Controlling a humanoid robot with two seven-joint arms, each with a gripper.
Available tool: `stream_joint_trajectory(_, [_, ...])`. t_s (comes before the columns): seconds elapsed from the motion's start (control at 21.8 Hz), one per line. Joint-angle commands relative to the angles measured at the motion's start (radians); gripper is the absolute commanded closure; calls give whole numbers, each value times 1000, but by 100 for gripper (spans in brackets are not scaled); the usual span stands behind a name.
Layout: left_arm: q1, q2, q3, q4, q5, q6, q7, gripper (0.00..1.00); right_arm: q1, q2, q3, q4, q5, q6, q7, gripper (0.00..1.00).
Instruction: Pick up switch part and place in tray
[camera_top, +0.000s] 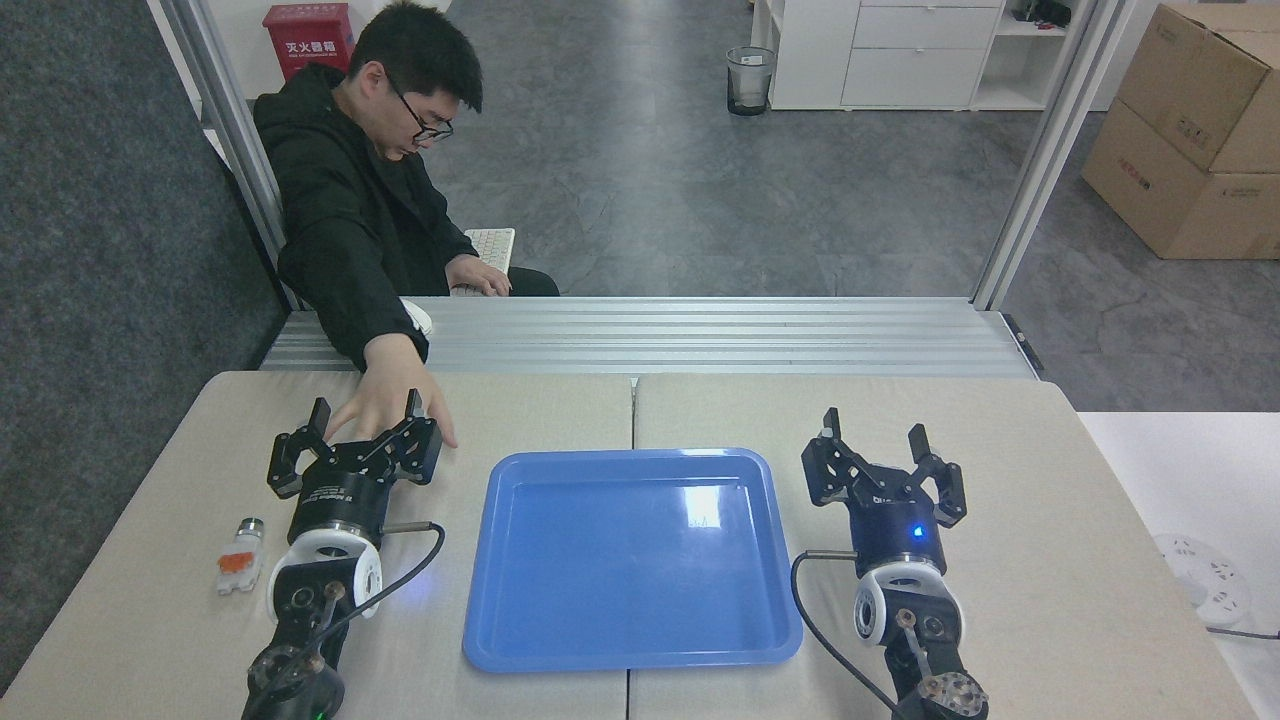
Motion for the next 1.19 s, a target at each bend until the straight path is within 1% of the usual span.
stream_joint_trajectory(0.0, [8,7,16,47,0,-2,1,1,0,0,34,0,1,-1,1,0])
stream_joint_trajectory(1.15, [9,9,19,57,0,2,12,1,0,2,34,0,-1,1,-1,0])
